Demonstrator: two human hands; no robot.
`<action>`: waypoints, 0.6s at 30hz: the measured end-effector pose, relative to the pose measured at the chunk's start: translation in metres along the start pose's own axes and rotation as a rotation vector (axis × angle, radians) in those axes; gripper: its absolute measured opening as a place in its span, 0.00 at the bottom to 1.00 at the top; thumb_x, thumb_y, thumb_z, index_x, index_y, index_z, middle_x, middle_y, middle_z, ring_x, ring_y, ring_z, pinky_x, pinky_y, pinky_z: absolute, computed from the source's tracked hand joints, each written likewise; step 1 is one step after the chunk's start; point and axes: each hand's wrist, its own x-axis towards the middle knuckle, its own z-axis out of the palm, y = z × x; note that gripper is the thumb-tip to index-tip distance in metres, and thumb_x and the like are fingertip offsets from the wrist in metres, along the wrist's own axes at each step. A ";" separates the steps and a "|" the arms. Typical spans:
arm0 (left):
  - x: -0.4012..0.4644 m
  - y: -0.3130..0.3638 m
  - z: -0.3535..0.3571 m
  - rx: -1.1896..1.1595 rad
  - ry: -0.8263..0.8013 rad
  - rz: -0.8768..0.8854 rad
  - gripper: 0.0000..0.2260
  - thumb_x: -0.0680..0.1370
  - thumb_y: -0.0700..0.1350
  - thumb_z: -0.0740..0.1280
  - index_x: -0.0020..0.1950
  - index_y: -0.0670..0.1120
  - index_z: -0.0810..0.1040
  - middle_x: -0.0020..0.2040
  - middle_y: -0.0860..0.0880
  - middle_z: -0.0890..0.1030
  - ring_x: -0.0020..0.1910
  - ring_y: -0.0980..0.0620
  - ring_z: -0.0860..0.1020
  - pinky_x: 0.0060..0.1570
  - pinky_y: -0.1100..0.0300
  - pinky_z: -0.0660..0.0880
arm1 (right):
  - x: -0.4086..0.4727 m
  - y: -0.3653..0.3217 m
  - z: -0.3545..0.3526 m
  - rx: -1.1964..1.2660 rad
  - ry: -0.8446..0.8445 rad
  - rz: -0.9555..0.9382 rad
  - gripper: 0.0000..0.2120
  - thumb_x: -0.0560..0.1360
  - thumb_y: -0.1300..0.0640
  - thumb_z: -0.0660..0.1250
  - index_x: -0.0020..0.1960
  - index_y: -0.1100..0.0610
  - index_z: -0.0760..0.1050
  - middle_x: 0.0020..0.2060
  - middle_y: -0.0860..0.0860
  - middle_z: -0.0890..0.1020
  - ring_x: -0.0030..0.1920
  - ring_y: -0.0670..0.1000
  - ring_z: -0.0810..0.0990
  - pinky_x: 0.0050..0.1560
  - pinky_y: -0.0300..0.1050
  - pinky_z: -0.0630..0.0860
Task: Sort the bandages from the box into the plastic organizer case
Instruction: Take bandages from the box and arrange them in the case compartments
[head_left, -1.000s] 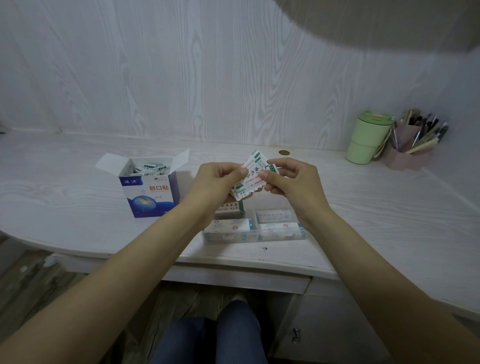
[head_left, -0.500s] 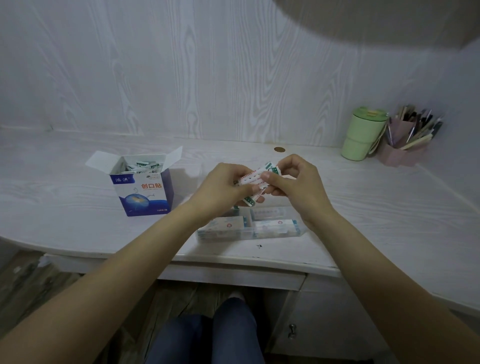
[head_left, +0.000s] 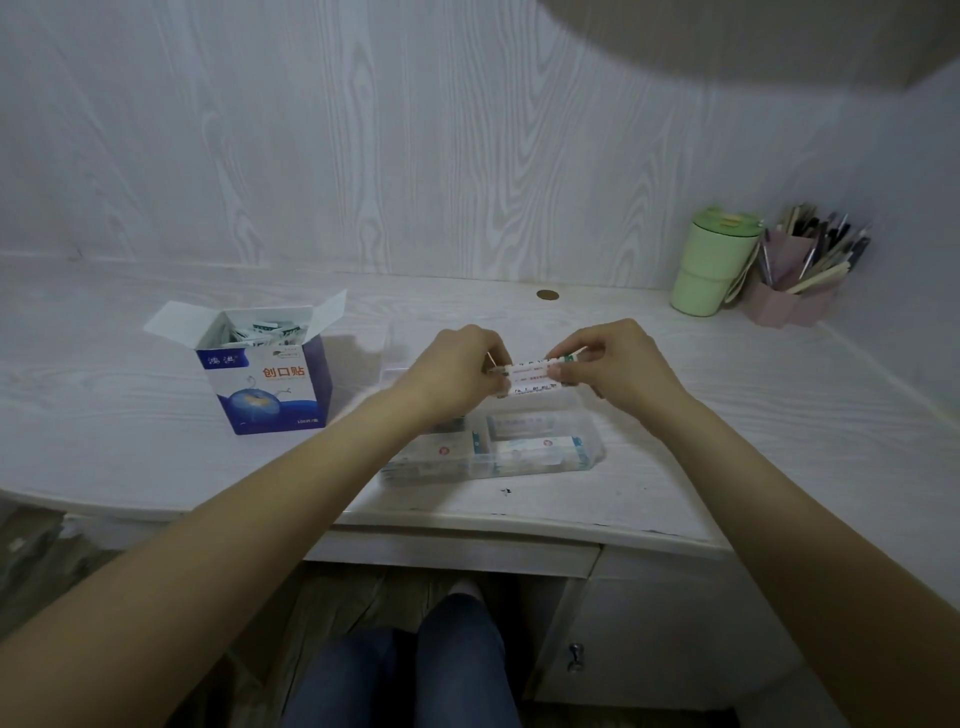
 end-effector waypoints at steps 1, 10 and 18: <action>0.001 -0.002 0.001 0.057 -0.012 -0.008 0.05 0.76 0.43 0.69 0.51 0.46 0.79 0.49 0.49 0.81 0.46 0.51 0.77 0.49 0.57 0.75 | 0.001 0.001 0.001 -0.007 -0.025 0.023 0.04 0.70 0.58 0.74 0.44 0.52 0.83 0.33 0.51 0.82 0.22 0.38 0.71 0.31 0.38 0.64; 0.002 0.001 0.004 0.497 -0.055 0.076 0.14 0.80 0.41 0.56 0.60 0.53 0.77 0.54 0.47 0.66 0.61 0.44 0.64 0.52 0.53 0.60 | 0.012 -0.007 0.022 -0.418 -0.188 0.091 0.03 0.70 0.53 0.74 0.43 0.49 0.82 0.34 0.44 0.77 0.32 0.45 0.73 0.32 0.39 0.67; 0.009 0.004 0.013 0.612 -0.179 0.003 0.16 0.79 0.39 0.57 0.61 0.52 0.77 0.55 0.45 0.67 0.59 0.43 0.63 0.50 0.53 0.57 | 0.013 -0.010 0.026 -0.571 -0.212 0.033 0.05 0.72 0.58 0.71 0.44 0.48 0.83 0.41 0.46 0.84 0.43 0.49 0.80 0.36 0.39 0.70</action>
